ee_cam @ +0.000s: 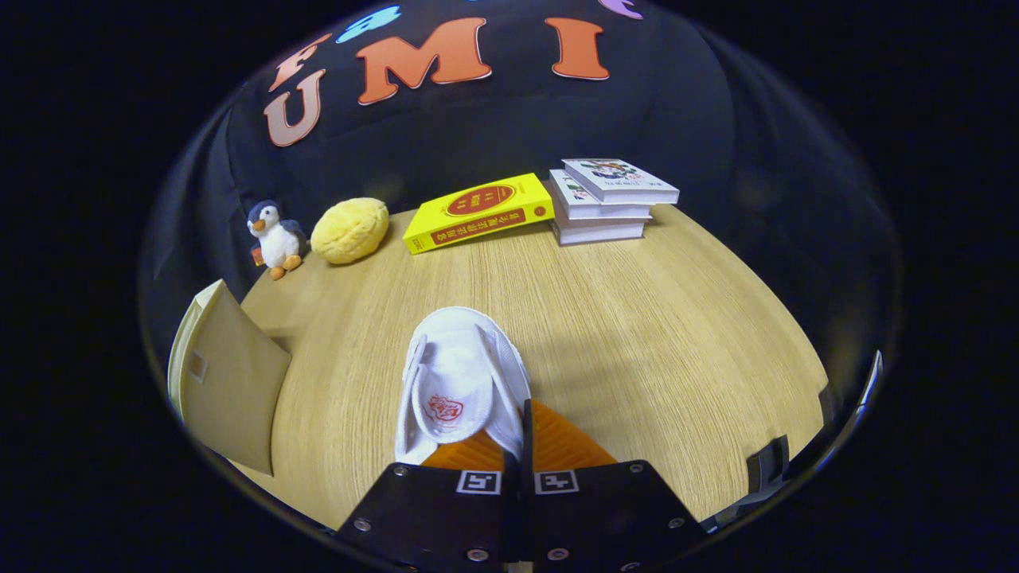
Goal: Open the storage box then place both shoes into the box .Put the left shoe in first, then the right shoe, with the right side of both shoes facing outward in a uniform manner.
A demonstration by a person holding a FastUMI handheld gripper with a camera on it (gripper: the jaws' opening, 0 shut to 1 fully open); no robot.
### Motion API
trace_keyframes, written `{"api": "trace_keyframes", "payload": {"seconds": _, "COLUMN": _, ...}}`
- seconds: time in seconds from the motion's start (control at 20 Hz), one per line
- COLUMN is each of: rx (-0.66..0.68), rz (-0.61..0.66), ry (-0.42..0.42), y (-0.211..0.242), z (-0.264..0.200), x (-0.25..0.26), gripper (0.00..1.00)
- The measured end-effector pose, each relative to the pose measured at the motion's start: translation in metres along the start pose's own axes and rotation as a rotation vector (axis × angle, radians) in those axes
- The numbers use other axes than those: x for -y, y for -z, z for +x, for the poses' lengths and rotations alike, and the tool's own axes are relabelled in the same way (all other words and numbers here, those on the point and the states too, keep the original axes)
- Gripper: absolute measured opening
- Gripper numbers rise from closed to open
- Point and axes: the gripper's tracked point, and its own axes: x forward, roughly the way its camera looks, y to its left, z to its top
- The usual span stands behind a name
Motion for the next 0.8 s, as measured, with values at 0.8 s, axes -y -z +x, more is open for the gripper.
{"api": "trace_keyframes", "payload": {"seconds": 0.8, "rx": 0.036, "rz": 0.000, "ry": -0.155, "y": -0.072, "z": -0.073, "x": -0.183, "gripper": 0.01}}
